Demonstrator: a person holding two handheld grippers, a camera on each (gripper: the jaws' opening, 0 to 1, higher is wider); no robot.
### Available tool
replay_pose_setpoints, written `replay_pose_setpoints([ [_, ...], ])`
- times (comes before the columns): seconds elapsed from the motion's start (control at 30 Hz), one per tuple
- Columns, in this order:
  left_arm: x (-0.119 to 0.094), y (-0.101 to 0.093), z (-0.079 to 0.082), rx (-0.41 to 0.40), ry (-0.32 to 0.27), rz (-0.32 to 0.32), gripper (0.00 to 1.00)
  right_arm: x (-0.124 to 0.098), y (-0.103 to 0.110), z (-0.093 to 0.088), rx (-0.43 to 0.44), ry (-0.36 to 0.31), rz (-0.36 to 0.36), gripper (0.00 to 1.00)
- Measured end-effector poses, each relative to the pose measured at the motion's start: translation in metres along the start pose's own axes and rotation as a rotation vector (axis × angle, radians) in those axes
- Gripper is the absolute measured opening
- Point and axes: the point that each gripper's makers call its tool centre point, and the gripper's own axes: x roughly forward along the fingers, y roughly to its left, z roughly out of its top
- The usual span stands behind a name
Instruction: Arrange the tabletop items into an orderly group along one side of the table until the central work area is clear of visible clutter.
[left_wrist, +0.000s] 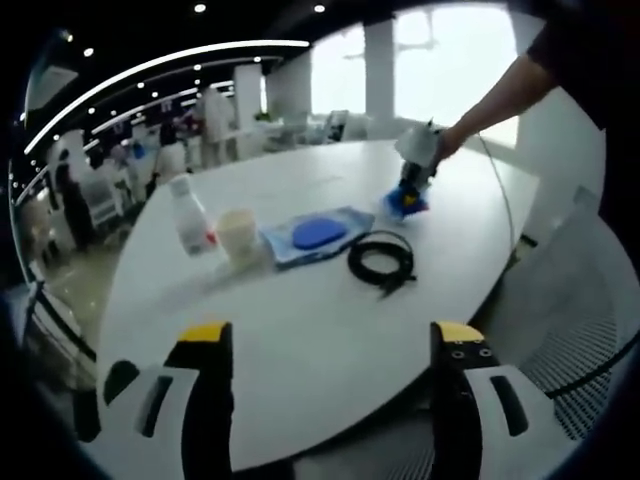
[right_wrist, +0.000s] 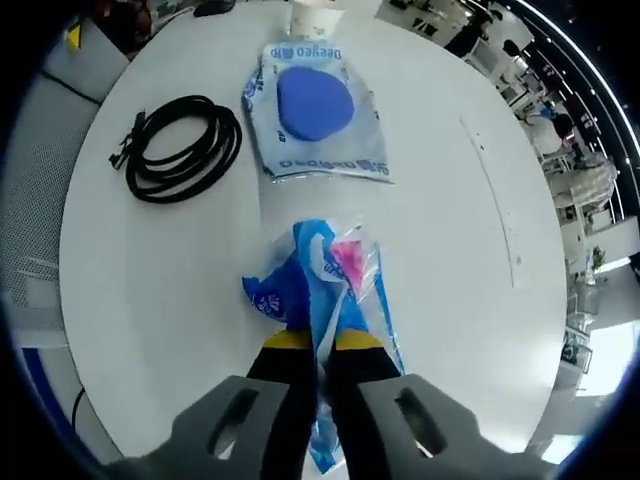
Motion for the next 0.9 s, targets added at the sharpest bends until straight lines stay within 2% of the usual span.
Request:
replay_pose_setpoints([
  [0.07, 0.000, 0.000, 0.000, 0.002, 0.002, 0.002, 0.77, 0.003, -0.005, -0.002, -0.045, 0.010, -0.016, 0.04],
  [0.2, 0.000, 0.002, -0.002, 0.001, 0.012, 0.007, 0.76, 0.005, -0.009, 0.001, -0.035, 0.007, -0.021, 0.08],
  [0.37, 0.000, 0.004, -0.003, -0.004, 0.018, 0.015, 0.76, 0.007, -0.012, 0.005, -0.021, -0.008, -0.023, 0.19],
  [0.63, 0.001, 0.004, -0.004, -0.014, 0.014, 0.011, 0.75, 0.008, -0.009, 0.010, -0.014, -0.022, -0.020, 0.23],
  [0.9, 0.001, 0.005, -0.005, -0.014, 0.023, 0.009, 0.74, 0.004, -0.008, 0.021, -0.052, -0.080, -0.009, 0.28],
])
